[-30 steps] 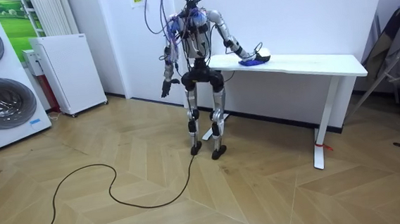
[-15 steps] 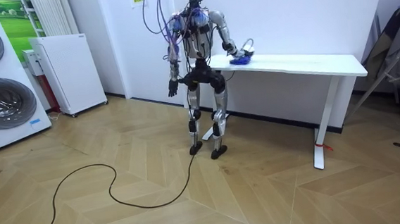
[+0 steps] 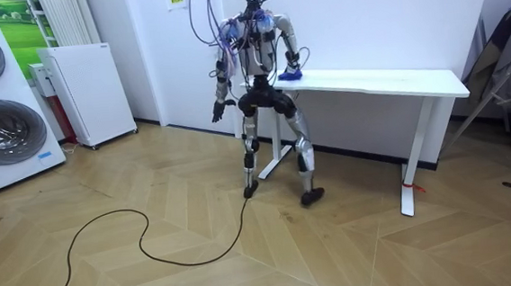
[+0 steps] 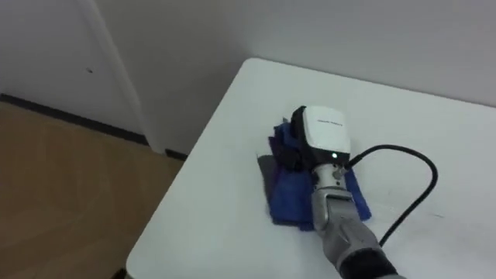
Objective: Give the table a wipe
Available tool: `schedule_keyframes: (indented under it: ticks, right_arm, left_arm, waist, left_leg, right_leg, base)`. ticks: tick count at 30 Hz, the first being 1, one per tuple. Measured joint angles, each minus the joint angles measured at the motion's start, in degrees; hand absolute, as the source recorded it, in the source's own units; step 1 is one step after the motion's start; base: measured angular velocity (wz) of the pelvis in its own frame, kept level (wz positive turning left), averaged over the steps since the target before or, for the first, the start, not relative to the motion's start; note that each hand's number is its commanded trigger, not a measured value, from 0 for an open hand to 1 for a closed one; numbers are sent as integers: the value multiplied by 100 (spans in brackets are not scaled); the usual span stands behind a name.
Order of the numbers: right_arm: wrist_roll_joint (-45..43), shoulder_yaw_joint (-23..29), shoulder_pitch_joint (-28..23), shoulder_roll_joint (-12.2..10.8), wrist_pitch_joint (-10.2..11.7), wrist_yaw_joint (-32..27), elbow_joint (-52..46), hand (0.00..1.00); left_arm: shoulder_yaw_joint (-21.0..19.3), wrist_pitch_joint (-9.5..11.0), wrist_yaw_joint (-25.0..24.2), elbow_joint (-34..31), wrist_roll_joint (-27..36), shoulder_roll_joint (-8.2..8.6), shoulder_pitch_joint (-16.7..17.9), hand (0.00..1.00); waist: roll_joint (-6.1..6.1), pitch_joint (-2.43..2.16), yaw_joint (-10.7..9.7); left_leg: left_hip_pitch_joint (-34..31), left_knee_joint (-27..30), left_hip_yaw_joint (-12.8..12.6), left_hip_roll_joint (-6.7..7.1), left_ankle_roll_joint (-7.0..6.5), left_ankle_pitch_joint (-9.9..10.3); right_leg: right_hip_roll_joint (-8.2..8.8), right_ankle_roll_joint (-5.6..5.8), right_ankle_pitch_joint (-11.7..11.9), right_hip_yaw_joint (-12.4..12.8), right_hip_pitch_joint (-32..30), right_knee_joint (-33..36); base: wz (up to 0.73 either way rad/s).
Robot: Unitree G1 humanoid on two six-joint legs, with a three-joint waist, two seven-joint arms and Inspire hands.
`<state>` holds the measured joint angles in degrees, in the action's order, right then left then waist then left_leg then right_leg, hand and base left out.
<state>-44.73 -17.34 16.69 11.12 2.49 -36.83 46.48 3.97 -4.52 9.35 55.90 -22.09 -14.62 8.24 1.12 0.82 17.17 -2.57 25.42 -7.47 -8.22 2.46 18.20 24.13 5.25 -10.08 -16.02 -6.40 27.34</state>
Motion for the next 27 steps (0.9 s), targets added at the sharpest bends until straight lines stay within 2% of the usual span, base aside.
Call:
schedule_keyframes:
  ticks: [1,3,4,5,6,7,8,9,10,11,12,13,14,16,18,19,20,21,22,23,24,25,27]
  right_arm:
    - [3,110,-36,0,45,-24,11,100]
    - [89,490,-279,6,309,-214,122,100]
    - [93,585,-341,8,362,-279,125,100]
    - [77,770,-474,55,461,-403,151,100]
    - [82,912,-604,183,514,-476,153,100]
    - [93,1012,-684,276,529,-517,157,100]
    - [199,1251,-833,491,559,-613,244,100]
    - [320,1545,-1039,701,554,-650,299,100]
    - [362,1666,-1139,790,553,-665,345,100]
    - [388,1898,-1343,941,531,-671,393,100]
    - [404,2137,-1504,1041,471,-671,402,100]
    - [415,2243,-1583,1075,429,-672,387,100]
    - [438,2393,-1661,1102,366,-673,387,100]
    - [460,2422,-1679,1084,289,-623,359,100]
    - [455,2351,-1644,1035,207,-409,146,100]
    - [428,2325,-1570,996,85,-318,-14,100]
    - [405,2284,-1419,918,-61,-204,-180,100]
    - [384,2143,-1191,761,-211,-68,-378,100]
    - [355,1966,-1059,694,-273,-1,-474,100]
    - [150,1505,-770,584,-335,164,-657,100]
    - [-96,1017,-507,439,-336,336,-856,100]
    - [-202,761,-371,337,-330,406,-929,100]
    - [-436,41,-5,-87,-224,615,-980,100]
  left_arm:
    - [-13,0,-1,-1,5,-23,-27,0]
    - [-169,-17,3,2,-3,-121,-34,0]
    - [-194,-16,4,1,-5,-171,-30,0]
    - [-303,-13,24,14,-8,-177,50,0]
    - [-386,6,32,11,-6,-169,176,0]
    - [-408,39,32,7,-7,-174,235,0]
    - [-521,117,33,10,-8,-170,381,0]
    - [-616,166,55,-1,-6,-150,441,0]
    - [-630,180,83,-4,-7,-147,504,0]
    - [-656,194,127,-28,-14,-132,657,0]
    - [-663,201,132,-22,-11,-116,747,0]
    - [-677,201,132,-19,-12,-99,772,0]
    - [-737,195,132,-23,-15,-41,813,0]
    - [-719,196,132,-49,-12,33,837,0]
    - [-694,197,131,-48,-7,143,834,0]
    - [-692,206,131,-39,-7,249,824,0]
    - [-632,199,131,25,5,303,823,0]
    - [-588,190,127,32,7,328,848,0]
    - [-590,177,128,32,6,341,853,0]
    - [-584,154,128,82,19,367,847,0]
    - [-574,129,127,149,55,409,873,0]
    - [-564,107,129,131,107,423,867,0]
    - [-439,52,137,25,245,412,841,0]
  waist:
    - [-8,-2,-24]
    - [-165,-67,-119]
    - [-202,-67,-120]
    - [-140,-87,-132]
    - [-65,-109,-253]
    - [-61,-125,-347]
    - [-112,-122,-557]
    - [-185,-123,-669]
    - [-262,-117,-738]
    - [-288,-155,-857]
    - [-320,-146,-978]
    - [-321,-145,-1049]
    - [-316,-131,-1120]
    - [-342,-115,-1133]
    - [-299,-94,-1100]
    - [-169,-43,-1005]
    - [-98,-2,-844]
    - [70,-7,-622]
    - [130,-1,-505]
    - [249,-35,-291]
    - [282,-1,-131]
    - [291,8,-62]
    - [291,6,-16]
  left_leg:
    - [-32,70,35,-83,74,31]
    - [-66,204,64,-404,428,57]
    - [-51,246,58,-498,543,74]
    - [37,286,-5,-757,760,63]
    - [108,173,-34,-1019,928,-82]
    - [119,108,-57,-1105,970,-176]
    - [153,-27,-81,-1191,977,-411]
    - [170,-112,-172,-1253,836,-642]
    - [170,-144,-198,-1270,737,-773]
    - [160,-241,-280,-1324,640,-1043]
    - [134,-307,-358,-1338,595,-1224]
    - [123,-307,-414,-1340,607,-1263]
    - [120,-304,-517,-1314,619,-1272]
    - [112,-240,-599,-1215,628,-1258]
    - [19,-10,-521,-894,556,-993]
    - [20,112,-464,-550,443,-644]
    - [25,92,-477,-240,296,-405]
    - [25,17,-477,-84,230,-304]
    - [25,-25,-473,-70,226,-304]
    - [37,-180,-458,-54,241,-309]
    - [32,-315,-379,29,235,-325]
    - [27,-389,-344,78,227,-336]
    - [6,-674,-104,202,234,-433]
  right_leg:
    - [3,4,145,-3,69,-180]
    - [-63,89,646,-246,242,-553]
    - [-151,109,790,-341,239,-559]
    - [-350,549,489,-531,300,-455]
    - [-563,490,239,-614,278,-226]
    - [-619,419,112,-657,206,-38]
    - [-638,327,-149,-746,75,222]
    - [-673,234,-348,-779,26,387]
    - [-705,198,-434,-779,28,416]
    - [-777,108,-547,-799,52,442]
    - [-876,24,-640,-818,90,449]
    - [-937,-19,-674,-814,96,448]
    - [-1047,-102,-722,-820,128,428]
    - [-1168,-154,-787,-803,143,383]
    - [-1298,-281,-734,-649,196,243]
    - [-1399,-363,-686,-444,223,135]
    - [-1501,-426,-636,-239,147,99]
    - [-1662,-489,-544,4,21,50]
    - [-1748,-516,-475,115,-65,10]
    - [-1883,-589,-354,290,-205,-19]
    - [-1934,-600,-239,377,-338,-72]
    - [-1926,-611,-205,377,-416,-72]
    - [-1943,-651,-166,359,-510,-140]
  base:
    - [29]
    - [8]
    - [-27]
    - [-41]
    - [-33]
    - [7]
    - [27]
    - [27]
    - [17]
    - [28]
    - [33]
    - [33]
    - [17]
    - [-1]
    - [-16]
    - [-49]
    - [-100]
    - [-114]
    - [-138]
    - [-130]
    - [-118]
    - [-79]
    - [-10]
